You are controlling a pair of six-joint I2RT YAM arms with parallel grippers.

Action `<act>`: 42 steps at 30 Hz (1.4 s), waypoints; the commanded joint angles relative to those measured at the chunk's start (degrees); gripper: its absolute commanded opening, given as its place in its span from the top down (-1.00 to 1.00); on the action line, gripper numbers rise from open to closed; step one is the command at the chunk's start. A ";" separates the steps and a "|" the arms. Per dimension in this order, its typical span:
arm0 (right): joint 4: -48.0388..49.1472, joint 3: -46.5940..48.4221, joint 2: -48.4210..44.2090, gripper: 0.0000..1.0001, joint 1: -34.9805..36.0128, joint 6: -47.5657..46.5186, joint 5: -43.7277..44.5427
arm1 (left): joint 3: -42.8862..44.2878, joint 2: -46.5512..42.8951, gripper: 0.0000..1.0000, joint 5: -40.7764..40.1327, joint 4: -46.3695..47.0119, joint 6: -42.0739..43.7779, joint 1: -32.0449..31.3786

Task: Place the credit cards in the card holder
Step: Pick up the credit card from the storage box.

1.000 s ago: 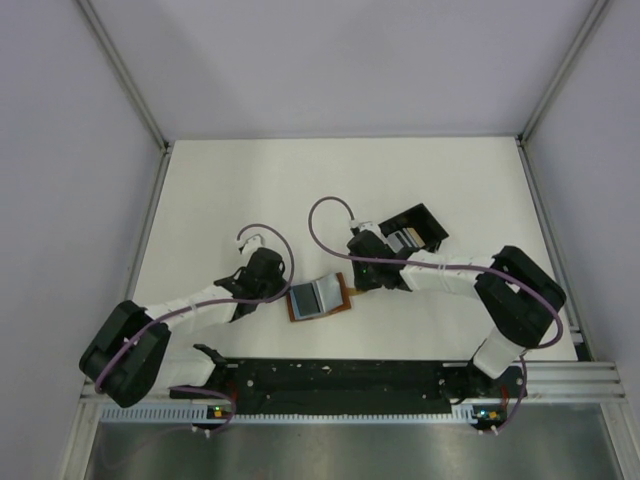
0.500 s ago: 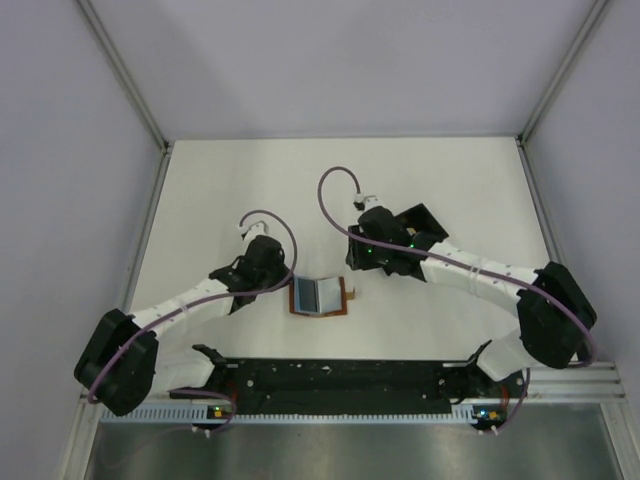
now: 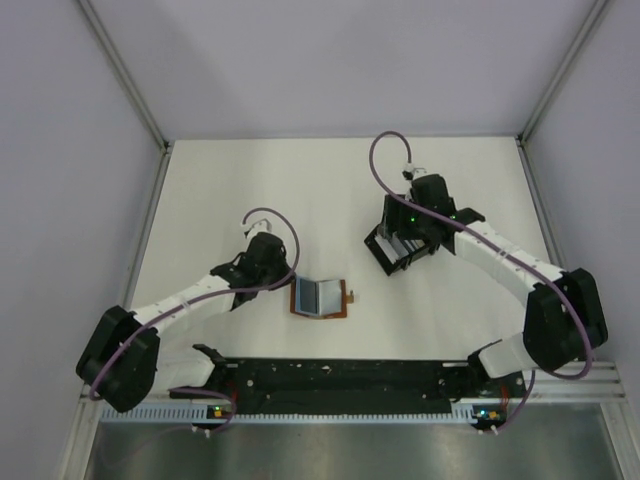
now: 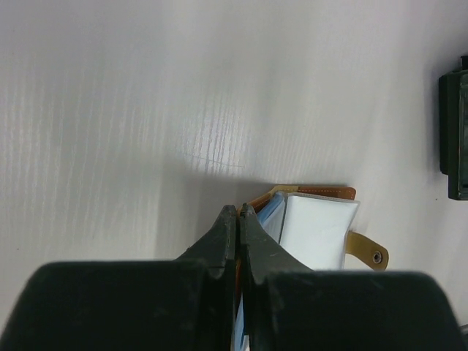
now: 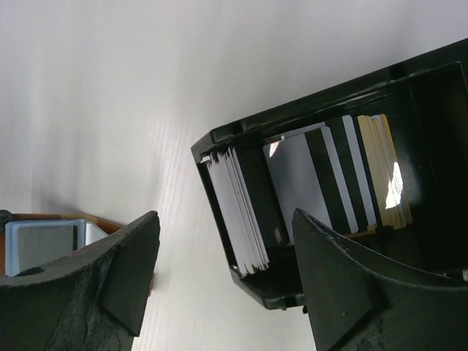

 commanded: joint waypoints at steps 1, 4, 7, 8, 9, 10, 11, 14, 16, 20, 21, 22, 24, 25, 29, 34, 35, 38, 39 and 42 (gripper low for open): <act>1.90 3.45 4.43 -0.48 -4.34 -6.45 -13.42 | 2.08 0.58 1.00 0.43 1.86 1.22 0.20; 2.87 3.80 7.42 -0.50 -5.32 -8.39 -15.89 | 1.99 1.02 1.00 0.61 2.04 1.22 0.20; 3.31 4.42 10.58 -0.50 -5.41 -9.10 -16.77 | 1.73 1.28 1.00 0.78 2.31 1.31 0.12; 3.57 4.51 11.46 -0.50 -5.41 -9.27 -17.30 | 1.82 1.37 1.00 0.70 2.39 1.39 0.12; 3.84 4.77 12.08 -0.50 -5.32 -9.53 -17.91 | 1.90 1.37 1.00 0.61 2.31 1.31 0.20; 4.01 4.95 12.95 -0.50 -5.41 -9.62 -18.79 | 1.82 1.46 1.00 0.52 2.48 1.48 0.12; 4.10 5.12 13.66 -0.51 -5.41 -9.80 -19.23 | 1.99 1.46 1.00 0.52 2.39 1.48 0.20; 3.93 6.00 15.33 -0.51 -5.32 -10.06 -20.29 | 2.34 1.90 1.00 0.52 2.39 1.83 0.12; 3.58 6.27 15.86 -0.51 -5.32 -9.98 -21.08 | 2.43 2.25 1.00 0.61 2.48 1.92 0.20; 3.40 6.09 15.16 -0.49 -5.41 -9.80 -22.93 | 2.43 3.13 1.00 1.05 2.92 1.92 0.29; 3.31 5.92 14.73 -0.48 -5.32 -9.71 -23.45 | 2.52 3.22 1.00 1.14 3.01 1.92 0.29; 3.23 5.74 14.46 -0.46 -5.41 -9.80 -23.89 | 2.43 3.39 1.00 1.22 3.10 1.92 0.21; 3.14 5.57 13.76 -0.40 -5.41 -9.54 -24.42 | 2.43 3.48 1.00 1.22 3.10 1.92 0.29; 3.22 5.48 13.49 -0.39 -5.41 -9.54 -24.42 | 2.43 3.48 1.00 1.22 3.18 1.92 0.29; 2.79 5.57 12.79 -0.31 -5.32 -9.27 -24.60 | 2.34 3.30 1.00 1.22 3.27 1.92 0.29; 2.70 5.65 12.52 -0.22 -5.41 -9.27 -24.86 | 2.08 3.48 1.00 1.14 3.36 1.83 0.29; 2.70 5.65 12.61 -0.20 -5.41 -9.19 -24.78 | 1.99 3.48 1.00 1.14 3.45 1.75 0.29; 2.61 5.83 12.70 -0.06 -5.41 -9.19 -24.43 | 2.08 3.57 1.00 1.14 3.45 1.83 0.29; 2.61 5.74 12.79 -0.03 -5.41 -9.19 -24.34 | 2.08 3.57 1.00 1.14 3.54 1.83 0.29; 2.43 5.92 12.87 0.06 -5.41 -9.01 -23.72 | 2.08 3.48 1.00 1.05 3.45 1.75 0.29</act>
